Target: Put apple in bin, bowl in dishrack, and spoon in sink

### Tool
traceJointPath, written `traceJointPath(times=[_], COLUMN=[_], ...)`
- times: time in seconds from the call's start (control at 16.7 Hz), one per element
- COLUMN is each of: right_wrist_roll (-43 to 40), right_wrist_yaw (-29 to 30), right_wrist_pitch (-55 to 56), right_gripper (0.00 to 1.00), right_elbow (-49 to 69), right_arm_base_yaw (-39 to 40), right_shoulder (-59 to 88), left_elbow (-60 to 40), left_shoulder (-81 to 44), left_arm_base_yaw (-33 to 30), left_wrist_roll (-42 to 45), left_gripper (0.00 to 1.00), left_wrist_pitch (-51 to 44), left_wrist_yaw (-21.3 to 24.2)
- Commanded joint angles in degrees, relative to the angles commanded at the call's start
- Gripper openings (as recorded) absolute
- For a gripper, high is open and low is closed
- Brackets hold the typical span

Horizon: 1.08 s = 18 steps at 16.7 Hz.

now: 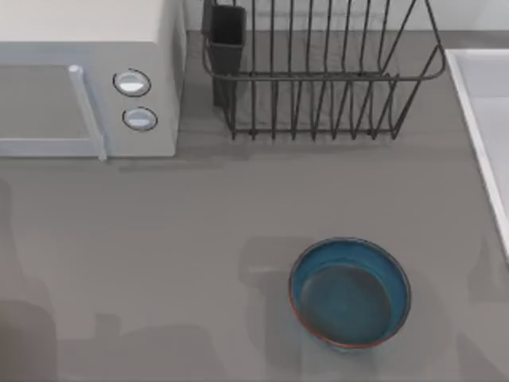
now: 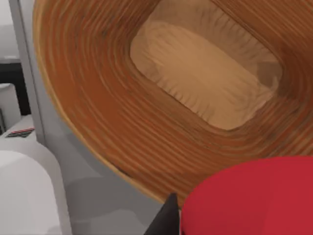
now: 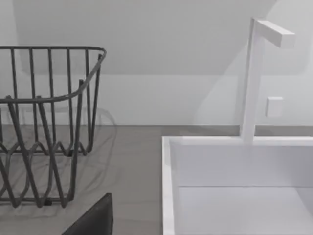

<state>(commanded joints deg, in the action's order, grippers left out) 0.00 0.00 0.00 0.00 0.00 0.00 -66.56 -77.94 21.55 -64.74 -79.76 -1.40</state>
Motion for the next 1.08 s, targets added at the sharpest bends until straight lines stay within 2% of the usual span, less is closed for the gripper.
traceJointPath(times=[0.18, 0.54, 0.9, 1.08], right_wrist_roll=[0.0, 0.0, 0.0, 0.0], right_wrist_yaw=[0.0, 0.0, 0.0, 0.0], right_wrist_pitch=[0.0, 0.0, 0.0, 0.0], right_gripper=[1.0, 1.0, 1.0, 1.0], right_elbow=[0.0, 0.0, 0.0, 0.0], right_arm_base_yaw=[0.0, 0.0, 0.0, 0.0], right_shoulder=[0.0, 0.0, 0.0, 0.0], left_elbow=[0.5, 1.24, 12.96, 15.32], left_shoulder=[2.05, 1.71, 1.0, 0.59], left_arm_base_yaw=[2.11, 2.02, 2.42, 2.77], left_wrist_roll=[-0.99, -0.77, -0.28, -0.32], left_gripper=[0.0, 0.0, 0.0, 0.0], left_wrist_pitch=[0.78, 1.52, 14.54, 17.08], left_wrist_yaw=[0.62, 0.59, 0.65, 0.63])
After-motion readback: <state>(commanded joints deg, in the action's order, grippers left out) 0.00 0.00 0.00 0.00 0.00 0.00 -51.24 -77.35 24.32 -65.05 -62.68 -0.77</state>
